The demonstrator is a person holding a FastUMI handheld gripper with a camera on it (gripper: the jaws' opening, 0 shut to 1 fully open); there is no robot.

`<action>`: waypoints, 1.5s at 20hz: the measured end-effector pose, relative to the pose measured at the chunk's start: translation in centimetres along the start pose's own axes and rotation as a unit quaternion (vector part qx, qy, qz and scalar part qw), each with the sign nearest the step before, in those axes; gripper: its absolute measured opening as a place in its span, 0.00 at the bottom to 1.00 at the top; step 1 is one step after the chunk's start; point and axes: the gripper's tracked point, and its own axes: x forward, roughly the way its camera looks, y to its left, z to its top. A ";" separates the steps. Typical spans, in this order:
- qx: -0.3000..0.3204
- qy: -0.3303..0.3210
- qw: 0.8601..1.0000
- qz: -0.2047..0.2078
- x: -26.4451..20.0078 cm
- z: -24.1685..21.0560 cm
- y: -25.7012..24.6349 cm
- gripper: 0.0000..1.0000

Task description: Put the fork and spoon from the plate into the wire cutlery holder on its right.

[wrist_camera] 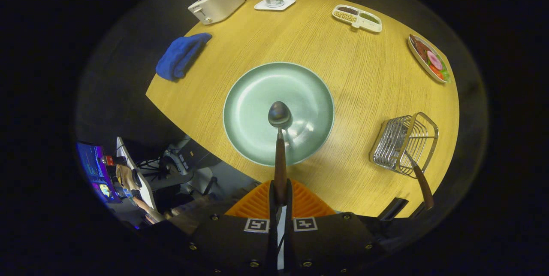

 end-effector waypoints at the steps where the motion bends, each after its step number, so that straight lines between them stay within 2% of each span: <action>1: 0.001 -0.010 1.000 -0.001 -0.3 0.9 -0.1 0.06; 2: -0.005 -0.006 1.000 -0.003 -0.8 0.8 -0.2 0.02; 8: -0.016 0.009 1.000 0.005 -5.2 0.7 -1.5 0.02; 13: -0.022 0.014 1.000 -0.012 -11.6 0.1 -5.4 0.02; 19: 0.007 0.022 0.998 -0.056 -17.0 -1.9 -12.0 0.02; 24: 0.042 0.042 0.996 -0.067 -17.3 -4.1 -15.8 0.02; 30: 0.044 0.079 0.994 -0.062 -15.0 -4.3 -17.5 0.02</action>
